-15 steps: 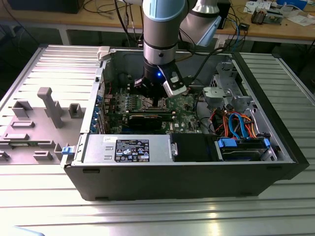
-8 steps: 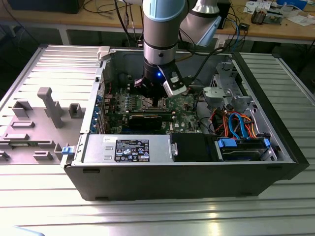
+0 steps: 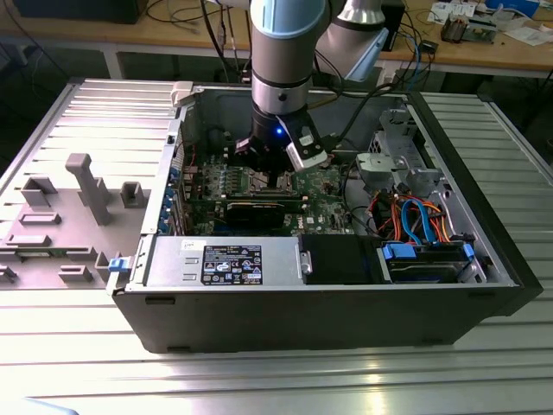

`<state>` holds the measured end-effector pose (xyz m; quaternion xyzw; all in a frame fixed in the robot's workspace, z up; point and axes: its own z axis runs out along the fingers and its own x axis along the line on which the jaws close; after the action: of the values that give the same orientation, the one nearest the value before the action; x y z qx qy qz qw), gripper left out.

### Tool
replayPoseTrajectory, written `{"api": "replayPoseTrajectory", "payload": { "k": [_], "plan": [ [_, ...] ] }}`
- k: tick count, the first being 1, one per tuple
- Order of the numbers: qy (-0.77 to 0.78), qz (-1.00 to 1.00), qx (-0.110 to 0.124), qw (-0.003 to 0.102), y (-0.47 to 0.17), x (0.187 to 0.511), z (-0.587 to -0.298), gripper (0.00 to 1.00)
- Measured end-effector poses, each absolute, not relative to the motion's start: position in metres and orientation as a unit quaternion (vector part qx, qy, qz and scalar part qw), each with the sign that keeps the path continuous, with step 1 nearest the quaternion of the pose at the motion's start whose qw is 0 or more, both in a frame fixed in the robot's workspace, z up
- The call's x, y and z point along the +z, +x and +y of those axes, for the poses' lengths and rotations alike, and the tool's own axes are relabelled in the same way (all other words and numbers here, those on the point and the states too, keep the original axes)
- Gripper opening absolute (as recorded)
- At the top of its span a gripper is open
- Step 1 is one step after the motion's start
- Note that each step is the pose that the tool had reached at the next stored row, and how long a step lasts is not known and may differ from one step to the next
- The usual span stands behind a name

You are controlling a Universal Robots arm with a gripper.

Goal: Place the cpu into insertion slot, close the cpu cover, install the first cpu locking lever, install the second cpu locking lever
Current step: 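Install the second cpu locking lever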

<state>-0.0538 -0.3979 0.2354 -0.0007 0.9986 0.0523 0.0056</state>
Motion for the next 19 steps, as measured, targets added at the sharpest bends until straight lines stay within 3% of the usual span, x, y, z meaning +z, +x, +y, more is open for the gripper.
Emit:
{"api": "replayPoseTrajectory", "payload": {
  "k": [19],
  "plan": [
    [-0.001,0.998,0.056,0.004,-0.074,0.231,-0.405,0.11]
  ]
}}
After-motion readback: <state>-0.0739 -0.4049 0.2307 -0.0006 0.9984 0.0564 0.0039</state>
